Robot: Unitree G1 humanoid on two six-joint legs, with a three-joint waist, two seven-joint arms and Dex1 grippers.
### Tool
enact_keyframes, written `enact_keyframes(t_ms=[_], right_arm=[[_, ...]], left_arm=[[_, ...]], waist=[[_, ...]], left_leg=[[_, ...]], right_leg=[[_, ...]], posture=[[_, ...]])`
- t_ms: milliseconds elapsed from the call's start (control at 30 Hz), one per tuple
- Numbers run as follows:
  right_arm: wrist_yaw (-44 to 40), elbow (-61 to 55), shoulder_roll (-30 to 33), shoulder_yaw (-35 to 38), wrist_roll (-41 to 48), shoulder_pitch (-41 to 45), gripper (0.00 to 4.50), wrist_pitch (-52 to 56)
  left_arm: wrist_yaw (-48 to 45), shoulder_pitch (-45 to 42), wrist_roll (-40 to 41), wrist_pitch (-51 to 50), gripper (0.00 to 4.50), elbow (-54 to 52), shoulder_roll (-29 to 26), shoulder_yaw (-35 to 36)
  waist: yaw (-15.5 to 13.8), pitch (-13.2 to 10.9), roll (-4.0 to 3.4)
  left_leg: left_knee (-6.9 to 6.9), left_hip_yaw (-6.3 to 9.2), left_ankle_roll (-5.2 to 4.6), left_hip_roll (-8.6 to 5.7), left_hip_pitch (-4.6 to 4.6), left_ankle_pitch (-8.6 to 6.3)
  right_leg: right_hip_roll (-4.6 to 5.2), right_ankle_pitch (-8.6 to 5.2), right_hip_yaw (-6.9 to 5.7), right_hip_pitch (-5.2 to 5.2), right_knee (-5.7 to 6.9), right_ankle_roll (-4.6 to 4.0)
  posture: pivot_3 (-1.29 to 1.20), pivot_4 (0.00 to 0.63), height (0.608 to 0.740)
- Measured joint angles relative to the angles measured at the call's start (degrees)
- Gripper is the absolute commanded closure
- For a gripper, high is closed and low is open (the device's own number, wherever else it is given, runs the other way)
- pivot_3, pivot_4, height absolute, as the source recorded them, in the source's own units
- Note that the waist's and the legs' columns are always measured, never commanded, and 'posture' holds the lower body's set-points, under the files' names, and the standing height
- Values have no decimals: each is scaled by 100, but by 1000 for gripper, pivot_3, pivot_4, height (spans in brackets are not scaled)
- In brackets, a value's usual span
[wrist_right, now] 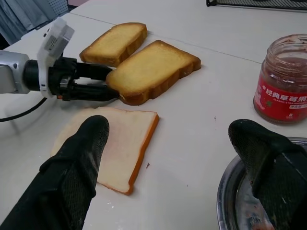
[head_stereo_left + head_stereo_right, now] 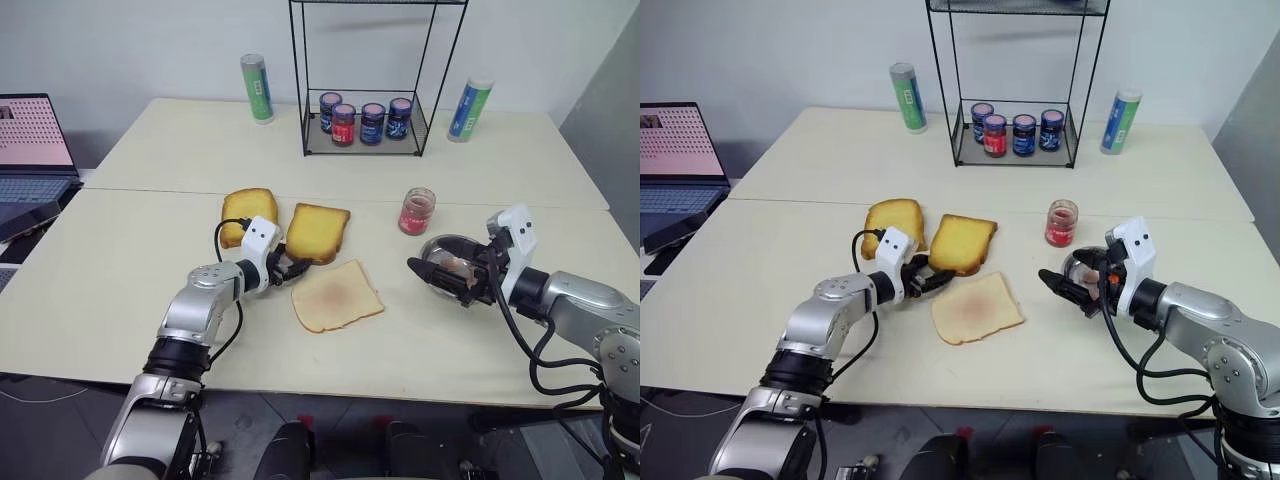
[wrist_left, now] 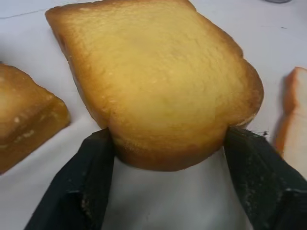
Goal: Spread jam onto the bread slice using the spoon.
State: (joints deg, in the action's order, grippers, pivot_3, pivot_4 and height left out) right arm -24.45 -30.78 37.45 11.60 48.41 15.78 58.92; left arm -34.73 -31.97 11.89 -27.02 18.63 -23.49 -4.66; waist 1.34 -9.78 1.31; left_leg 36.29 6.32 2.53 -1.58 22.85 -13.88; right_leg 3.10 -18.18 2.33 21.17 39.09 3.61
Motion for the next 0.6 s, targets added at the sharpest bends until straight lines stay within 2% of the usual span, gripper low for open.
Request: enact_keyframes(t_ms=[200, 467, 600], right_arm=[[83, -16, -21, -1, -1, -15, 0, 0], [89, -19, -29, -1, -6, -60, 0, -12], [88, -19, -37, -1, -9, -64, 0, -27]], left_arm=[[259, -207, -192, 168, 2755, 292, 310, 11], [150, -264, -279, 263, 4091, 209, 366, -25], [162, -508, -412, 399, 4091, -75, 303, -55]], waist=[[-12, 7, -9], [1, 6, -7], [17, 4, -4]], left_leg=[[4, 0, 0, -2, 1, 0], [5, 0, 0, -1, 9, 0], [4, -1, 0, -1, 17, 0]], right_leg=[[0, 1, -1, -2, 1, 2], [-1, 1, -1, 6, 1, 2], [-1, 1, 1, 15, -2, 2]], posture=[[0, 150, 740], [0, 150, 740], [0, 150, 740]])
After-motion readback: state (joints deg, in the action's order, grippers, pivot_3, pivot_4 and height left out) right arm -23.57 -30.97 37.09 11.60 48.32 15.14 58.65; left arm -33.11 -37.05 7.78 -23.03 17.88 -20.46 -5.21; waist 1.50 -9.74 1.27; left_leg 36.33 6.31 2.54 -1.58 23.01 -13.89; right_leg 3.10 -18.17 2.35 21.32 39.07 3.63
